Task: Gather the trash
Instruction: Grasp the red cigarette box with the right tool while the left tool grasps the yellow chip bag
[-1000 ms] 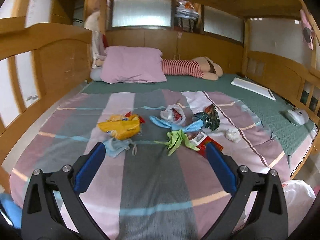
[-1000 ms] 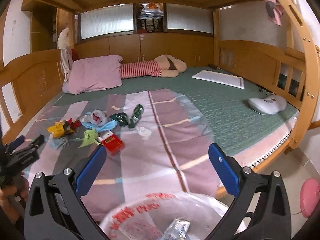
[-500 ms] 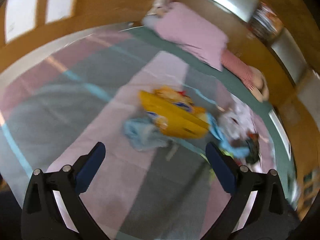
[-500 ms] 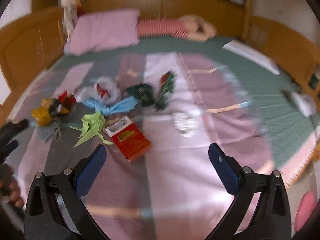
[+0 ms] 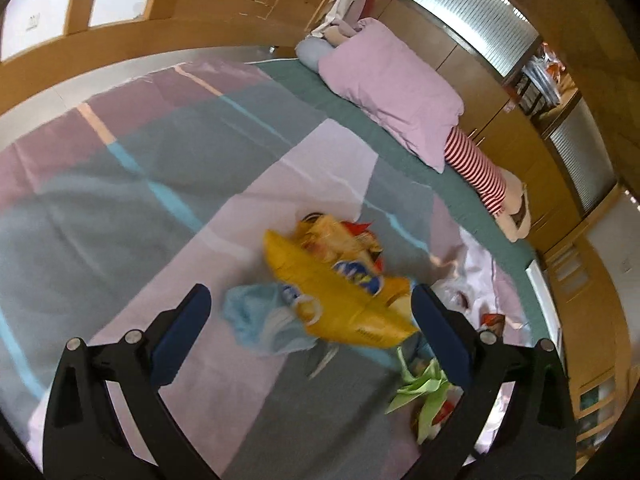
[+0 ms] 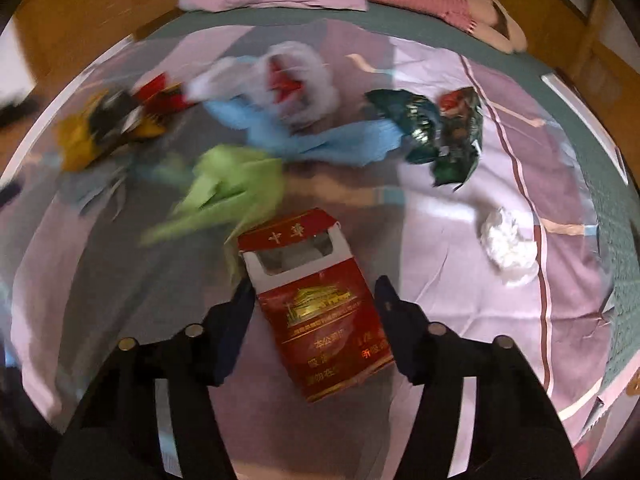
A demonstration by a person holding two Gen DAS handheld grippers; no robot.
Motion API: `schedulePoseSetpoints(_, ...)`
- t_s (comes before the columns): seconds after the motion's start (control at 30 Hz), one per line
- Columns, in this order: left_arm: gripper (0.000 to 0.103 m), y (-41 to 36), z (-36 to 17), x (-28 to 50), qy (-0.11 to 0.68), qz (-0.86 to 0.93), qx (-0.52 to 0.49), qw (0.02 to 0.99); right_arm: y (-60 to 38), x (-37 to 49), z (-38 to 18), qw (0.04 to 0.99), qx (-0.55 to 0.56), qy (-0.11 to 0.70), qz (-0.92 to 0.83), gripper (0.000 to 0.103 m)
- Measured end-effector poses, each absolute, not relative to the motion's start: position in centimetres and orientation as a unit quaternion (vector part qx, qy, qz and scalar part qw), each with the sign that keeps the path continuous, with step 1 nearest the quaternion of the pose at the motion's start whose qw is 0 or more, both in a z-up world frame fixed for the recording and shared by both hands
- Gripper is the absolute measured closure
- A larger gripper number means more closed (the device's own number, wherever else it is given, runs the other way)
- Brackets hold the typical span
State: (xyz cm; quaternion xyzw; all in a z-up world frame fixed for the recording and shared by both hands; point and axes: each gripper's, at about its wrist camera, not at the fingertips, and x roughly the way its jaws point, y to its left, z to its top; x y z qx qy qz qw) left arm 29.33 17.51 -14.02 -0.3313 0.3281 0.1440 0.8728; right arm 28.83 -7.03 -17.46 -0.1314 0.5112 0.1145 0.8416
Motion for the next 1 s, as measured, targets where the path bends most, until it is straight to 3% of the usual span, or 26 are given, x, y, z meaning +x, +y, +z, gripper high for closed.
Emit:
schedulePoseSetpoints(0.13, 0.004, 16.8, -14.7, 32.1, 0.346, 0.138, -0.307, 0.876, -4.8, 25.1, -18.7, 0.839, -0.232, 0.483, 0.096, 0.055)
schedulePoseSetpoints(0.17, 0.009, 16.7, -15.0, 32.5, 0.353, 0.135, -0.294, 0.878, -4.4, 24.8, -19.0, 0.840, -0.247, 0.475, 0.090, 0.055)
schedulePoseSetpoints(0.2, 0.032, 16.6, -15.4, 32.8, 0.360, 0.131, -0.284, 0.879, -4.1, 24.6, -19.2, 0.842, -0.255, 0.469, 0.083, 0.055)
schedulePoseSetpoints(0.23, 0.043, 16.6, -15.9, 33.0, 0.372, 0.120, -0.282, 0.876, -4.0, 24.4, -19.1, 0.844, -0.252, 0.467, 0.076, 0.055)
schedulePoseSetpoints(0.3, 0.082, 17.1, -16.9, 32.9, 0.384, 0.096, -0.307, 0.865, -4.3, 24.5, -18.5, 0.850, -0.220, 0.472, 0.079, 0.055)
schedulePoseSetpoints(0.37, 0.094, 17.9, -17.2, 32.0, 0.382, 0.093, -0.329, 0.858, -4.9, 24.8, -17.7, 0.855, -0.178, 0.479, 0.089, 0.055)
schedulePoseSetpoints(0.47, 0.098, 18.0, -16.3, 30.0, 0.370, 0.094, -0.333, 0.862, -5.9, 25.4, -16.2, 0.868, -0.140, 0.469, 0.079, 0.051)
schedulePoseSetpoints(0.5, 0.098, 17.9, -15.9, 29.3, 0.365, 0.091, -0.335, 0.864, -6.3, 25.6, -15.8, 0.871, -0.135, 0.467, 0.074, 0.038)
schedulePoseSetpoints(0.57, 0.098, 16.8, -14.8, 27.3, 0.348, 0.076, -0.331, 0.874, -7.0, 26.3, -15.2, 0.875, -0.125, 0.464, 0.065, 0.024)
schedulePoseSetpoints(0.73, 0.098, 12.7, -14.3, 23.3, 0.357, 0.046, -0.278, 0.890, -7.5, 29.2, -16.8, 0.851, -0.127, 0.505, 0.069, 0.024)
schedulePoseSetpoints(0.8, 0.098, 11.6, -14.6, 21.8, 0.365, 0.053, -0.258, 0.893, -7.7, 29.8, -17.5, 0.841, -0.124, 0.521, 0.075, 0.047)
schedulePoseSetpoints(0.83, 0.098, 11.1, -14.8, 21.2, 0.370, 0.063, -0.243, 0.895, -7.7, 29.7, -17.6, 0.842, -0.120, 0.520, 0.076, 0.047)
schedulePoseSetpoints(0.9, 0.098, 10.8, -15.0, 20.6, 0.376, 0.071, -0.229, 0.895, -7.6, 29.2, -17.1, 0.845, -0.110, 0.514, 0.097, 0.071)
schedulePoseSetpoints(0.93, 0.098, 10.7, -15.2, 20.3, 0.381, 0.068, -0.229, 0.893, -7.5, 28.8, -16.5, 0.846, -0.113, 0.511, 0.101, 0.076)
schedulePoseSetpoints(1.0, 0.098, 10.5, -15.5, 19.8, 0.389, 0.060, -0.229, 0.890, -7.4, 28.3, -15.6, 0.847, -0.114, 0.507, 0.107, 0.098)
